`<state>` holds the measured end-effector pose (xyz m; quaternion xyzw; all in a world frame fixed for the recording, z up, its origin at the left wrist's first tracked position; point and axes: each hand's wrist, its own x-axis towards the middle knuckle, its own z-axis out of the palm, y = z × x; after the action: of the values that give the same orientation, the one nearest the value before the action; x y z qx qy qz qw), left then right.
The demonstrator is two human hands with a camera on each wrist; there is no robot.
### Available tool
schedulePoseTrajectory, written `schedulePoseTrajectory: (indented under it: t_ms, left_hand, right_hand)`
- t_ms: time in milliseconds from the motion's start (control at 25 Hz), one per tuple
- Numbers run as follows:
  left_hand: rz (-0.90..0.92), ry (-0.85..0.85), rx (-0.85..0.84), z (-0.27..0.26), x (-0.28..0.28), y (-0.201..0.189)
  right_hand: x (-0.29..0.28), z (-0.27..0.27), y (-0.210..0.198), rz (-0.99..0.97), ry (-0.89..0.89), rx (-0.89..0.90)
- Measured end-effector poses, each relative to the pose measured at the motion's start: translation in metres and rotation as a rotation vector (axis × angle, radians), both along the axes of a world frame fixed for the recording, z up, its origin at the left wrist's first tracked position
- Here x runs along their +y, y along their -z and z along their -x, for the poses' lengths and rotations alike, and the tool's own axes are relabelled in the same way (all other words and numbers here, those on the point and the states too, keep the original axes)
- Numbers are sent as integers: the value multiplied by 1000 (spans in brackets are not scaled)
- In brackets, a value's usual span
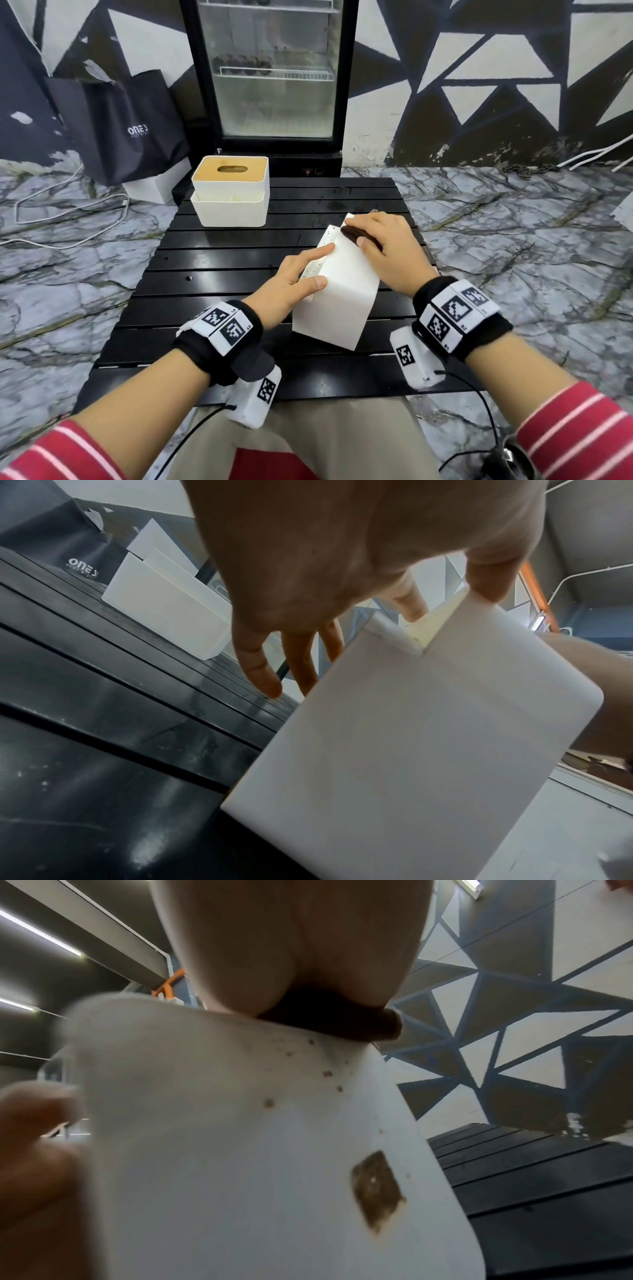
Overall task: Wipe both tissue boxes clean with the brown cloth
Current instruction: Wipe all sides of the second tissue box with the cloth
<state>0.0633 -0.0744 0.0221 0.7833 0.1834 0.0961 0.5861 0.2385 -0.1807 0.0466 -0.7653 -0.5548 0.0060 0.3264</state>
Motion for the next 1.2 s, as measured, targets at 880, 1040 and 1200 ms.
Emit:
schedulePoseTrajectory:
  t_ms: [880, 1040, 1200]
  left_hand:
    - [-526, -190, 227, -29, -34, -31]
    - [-621, -215, 360, -47, -52, -31]
    - [-591, -207, 348, -51, -47, -25]
  right_hand:
    - [-64, 18, 22, -356, 279, 511]
    - [-59, 17, 26, -375, 310, 572]
    - [-58, 16, 28, -381, 327, 592]
